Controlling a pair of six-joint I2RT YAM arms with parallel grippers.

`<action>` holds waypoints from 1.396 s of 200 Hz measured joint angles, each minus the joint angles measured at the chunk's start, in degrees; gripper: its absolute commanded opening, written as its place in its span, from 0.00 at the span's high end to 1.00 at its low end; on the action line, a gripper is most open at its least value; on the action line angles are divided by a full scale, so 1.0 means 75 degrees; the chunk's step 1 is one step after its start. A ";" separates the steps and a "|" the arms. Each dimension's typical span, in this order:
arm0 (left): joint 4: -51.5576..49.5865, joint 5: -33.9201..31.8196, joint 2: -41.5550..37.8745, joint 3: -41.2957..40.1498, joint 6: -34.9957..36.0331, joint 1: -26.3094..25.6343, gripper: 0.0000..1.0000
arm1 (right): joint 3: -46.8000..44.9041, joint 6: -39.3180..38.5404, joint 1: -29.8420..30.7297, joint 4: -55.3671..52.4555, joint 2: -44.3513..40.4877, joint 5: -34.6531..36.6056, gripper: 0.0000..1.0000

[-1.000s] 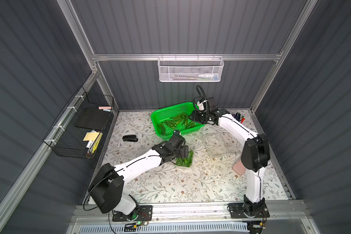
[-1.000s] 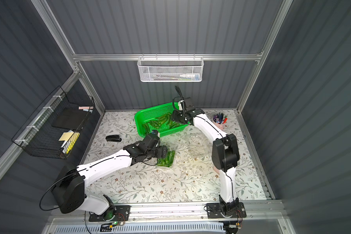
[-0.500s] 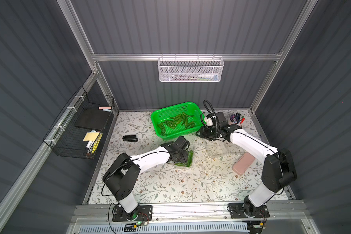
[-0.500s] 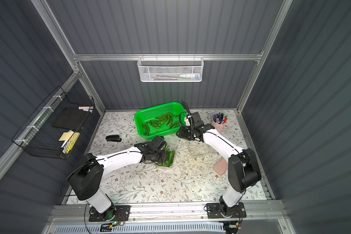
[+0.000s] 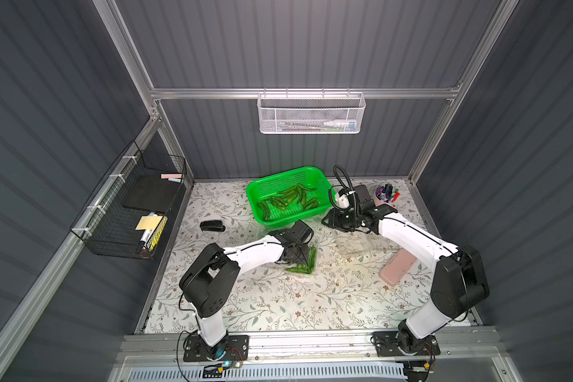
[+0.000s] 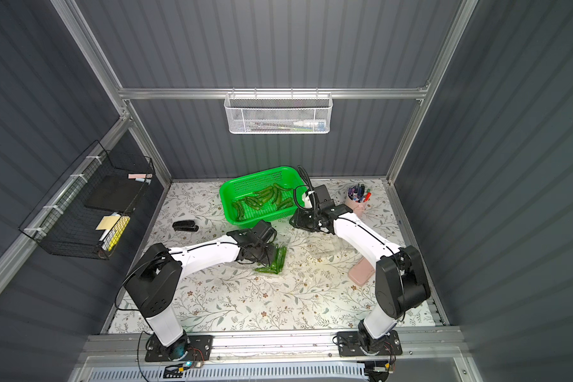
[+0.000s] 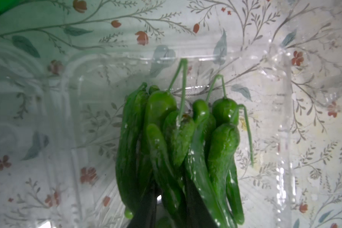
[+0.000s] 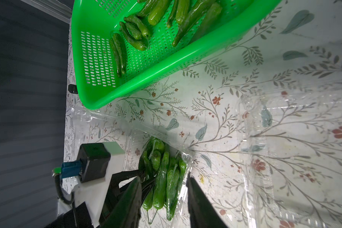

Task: Take small green peppers out of containers
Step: Pick up the green pepper from the packing box, then place the green pepper in the basket.

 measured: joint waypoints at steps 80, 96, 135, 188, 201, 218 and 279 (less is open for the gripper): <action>-0.0163 0.0087 -0.0254 0.0117 0.0009 0.0000 1.00 | -0.0044 0.0000 0.0000 0.0000 0.0000 0.0117 0.58; -0.0204 0.0146 -0.0554 0.0137 0.0020 0.0003 1.00 | -0.0079 0.0000 0.0000 -0.0006 0.0000 0.0166 0.58; -0.0256 0.0321 -0.1373 0.0379 0.0087 0.0000 1.00 | -0.0085 0.0000 0.0000 0.0000 0.0000 0.0219 0.58; -0.0638 0.0708 -0.1600 0.1778 0.0239 0.0291 1.00 | -0.0085 -0.0006 0.0000 -0.0003 0.0000 0.0306 0.58; -0.0743 0.0790 -0.1457 0.2396 0.0367 0.0632 1.00 | -0.0085 -0.0026 0.0000 -0.0020 0.0000 0.0341 0.58; -0.0720 0.0822 -0.1212 0.3147 0.0615 0.1244 1.00 | -0.0085 -0.0052 0.0000 -0.0055 0.0000 0.0373 0.58; -0.0309 0.0580 0.1160 0.5820 0.1411 0.2702 1.00 | -0.0082 -0.0175 0.0009 -0.0286 0.0000 0.0248 0.57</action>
